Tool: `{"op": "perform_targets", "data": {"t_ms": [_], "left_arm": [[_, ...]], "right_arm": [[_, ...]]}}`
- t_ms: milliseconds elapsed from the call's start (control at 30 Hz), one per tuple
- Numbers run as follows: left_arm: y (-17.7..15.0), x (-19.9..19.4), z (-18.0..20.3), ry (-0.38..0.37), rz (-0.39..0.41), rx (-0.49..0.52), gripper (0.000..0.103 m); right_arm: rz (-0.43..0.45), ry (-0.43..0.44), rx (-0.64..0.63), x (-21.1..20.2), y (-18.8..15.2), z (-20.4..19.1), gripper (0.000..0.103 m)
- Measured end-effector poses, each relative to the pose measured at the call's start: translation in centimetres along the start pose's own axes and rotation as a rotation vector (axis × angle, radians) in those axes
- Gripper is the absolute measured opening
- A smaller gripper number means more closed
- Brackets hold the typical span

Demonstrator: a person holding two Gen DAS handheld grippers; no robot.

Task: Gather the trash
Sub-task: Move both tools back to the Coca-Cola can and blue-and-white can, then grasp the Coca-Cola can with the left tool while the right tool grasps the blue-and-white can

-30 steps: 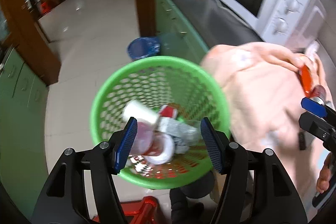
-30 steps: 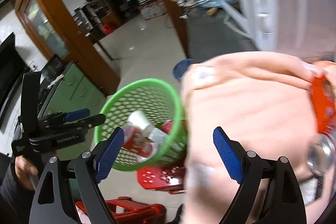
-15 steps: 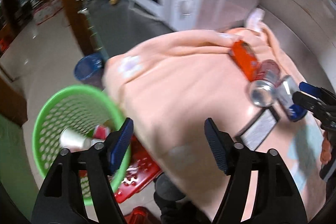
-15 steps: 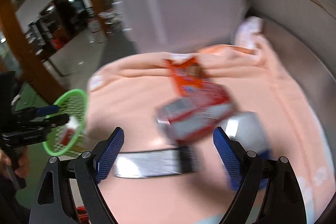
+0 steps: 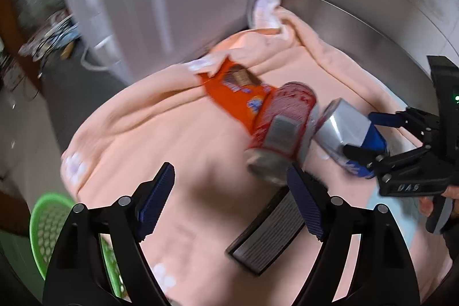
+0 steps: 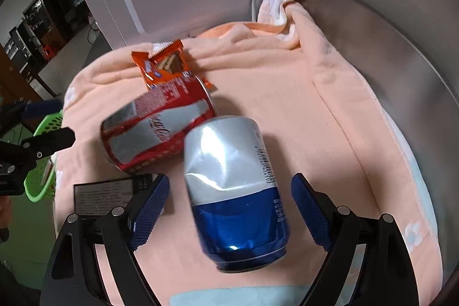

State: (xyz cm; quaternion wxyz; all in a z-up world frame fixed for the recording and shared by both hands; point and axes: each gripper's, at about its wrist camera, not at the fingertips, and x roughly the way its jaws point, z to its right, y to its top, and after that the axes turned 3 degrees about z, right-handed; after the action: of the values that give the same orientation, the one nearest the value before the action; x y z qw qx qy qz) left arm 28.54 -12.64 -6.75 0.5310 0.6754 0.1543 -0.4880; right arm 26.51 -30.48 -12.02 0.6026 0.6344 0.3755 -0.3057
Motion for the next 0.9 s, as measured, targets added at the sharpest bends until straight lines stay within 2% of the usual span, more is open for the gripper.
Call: {"op": "perform_targets", "data": {"t_ms": [333, 533, 633, 900], "left_arm": [[2.4, 3.5, 3.4, -0.072, -0.059, 0.128, 0.083], [2.5, 5.4, 4.7, -0.090, -0.100, 0.179, 0.083], [2.5, 6.0, 5.3, -0.093, -0.111, 0.200, 0.083], [2.7, 7.9, 5.9, -0.119, -0.138, 0.211, 0.070]], "right_arm": [[-0.052, -0.003, -0.049, 2.0, -0.3, 0.0, 0.083], [-0.068, 0.009, -0.034, 2.8, -1.0, 0.5, 0.072], [-0.066, 0.009, -0.029, 2.9, -1.3, 0.7, 0.071], [-0.059, 0.006, -0.014, 2.6, -1.7, 1.2, 0.071]]}}
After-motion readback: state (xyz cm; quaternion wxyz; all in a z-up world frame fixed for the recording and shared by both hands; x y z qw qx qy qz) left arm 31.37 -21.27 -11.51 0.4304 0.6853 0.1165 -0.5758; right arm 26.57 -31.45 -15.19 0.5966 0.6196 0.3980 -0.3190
